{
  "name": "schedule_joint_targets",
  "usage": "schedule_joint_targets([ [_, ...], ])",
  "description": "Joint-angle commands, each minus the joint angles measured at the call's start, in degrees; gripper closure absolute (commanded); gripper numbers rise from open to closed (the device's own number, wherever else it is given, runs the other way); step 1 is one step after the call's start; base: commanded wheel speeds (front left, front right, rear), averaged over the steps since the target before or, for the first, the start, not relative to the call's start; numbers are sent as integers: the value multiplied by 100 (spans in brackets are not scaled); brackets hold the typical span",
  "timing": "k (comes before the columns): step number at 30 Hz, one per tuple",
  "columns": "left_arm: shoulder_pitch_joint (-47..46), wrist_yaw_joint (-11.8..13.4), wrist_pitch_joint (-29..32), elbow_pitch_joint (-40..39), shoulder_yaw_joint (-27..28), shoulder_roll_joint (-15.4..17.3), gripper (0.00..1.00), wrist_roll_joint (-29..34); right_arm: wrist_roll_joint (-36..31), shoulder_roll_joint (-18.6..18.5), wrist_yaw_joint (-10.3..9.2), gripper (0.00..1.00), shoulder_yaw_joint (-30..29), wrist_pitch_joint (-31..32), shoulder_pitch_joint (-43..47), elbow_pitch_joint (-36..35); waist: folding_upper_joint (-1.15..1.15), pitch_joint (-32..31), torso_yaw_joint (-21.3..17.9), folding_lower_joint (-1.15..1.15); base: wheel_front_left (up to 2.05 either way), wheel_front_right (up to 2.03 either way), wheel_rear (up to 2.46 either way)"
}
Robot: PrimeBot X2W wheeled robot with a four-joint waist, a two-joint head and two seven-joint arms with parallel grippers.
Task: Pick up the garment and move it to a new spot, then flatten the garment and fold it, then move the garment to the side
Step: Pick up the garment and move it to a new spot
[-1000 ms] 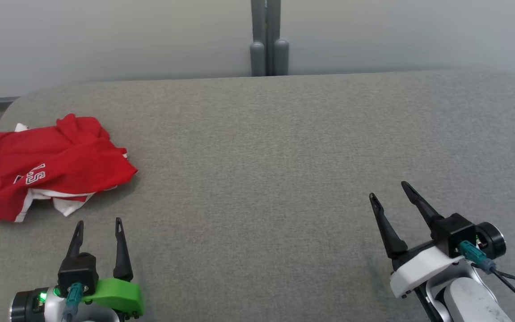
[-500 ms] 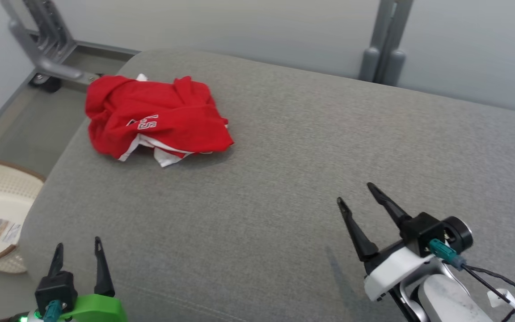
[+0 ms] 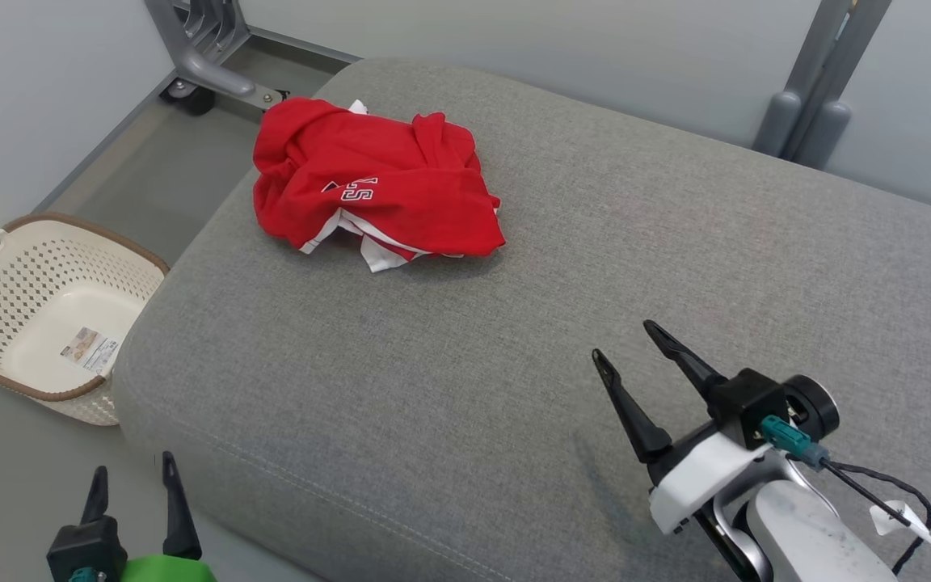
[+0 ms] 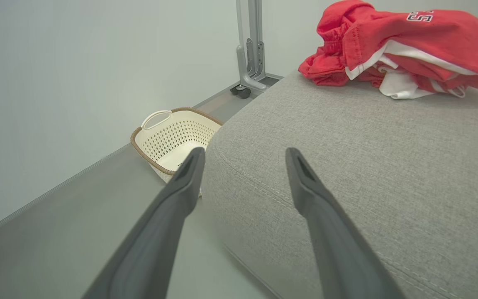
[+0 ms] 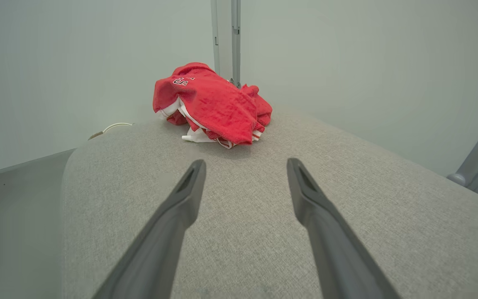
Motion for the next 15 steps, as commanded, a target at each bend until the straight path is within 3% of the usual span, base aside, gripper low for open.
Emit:
schedule_joint_targets([
  [1, -93, -100, -6, 58, -53, -17, 0, -31, -20, -48, -4, 0, -87, -18, 137, -8, 0, -20, -31, 0, 0, 0, 0],
  [8, -1204, -695, -6, 656, -192, 92, 0, -179, -131, -238, -4, 0, -443, -18, 354, -151, 0, 239, -203, 0, 0, 0, 0],
  [15, -3119, -874, -4, 1634, -656, 654, 0, -583, -166, -609, -5, 0, -360, -18, 29, -276, 0, 922, -830, 0, 0, 0, 0],
])
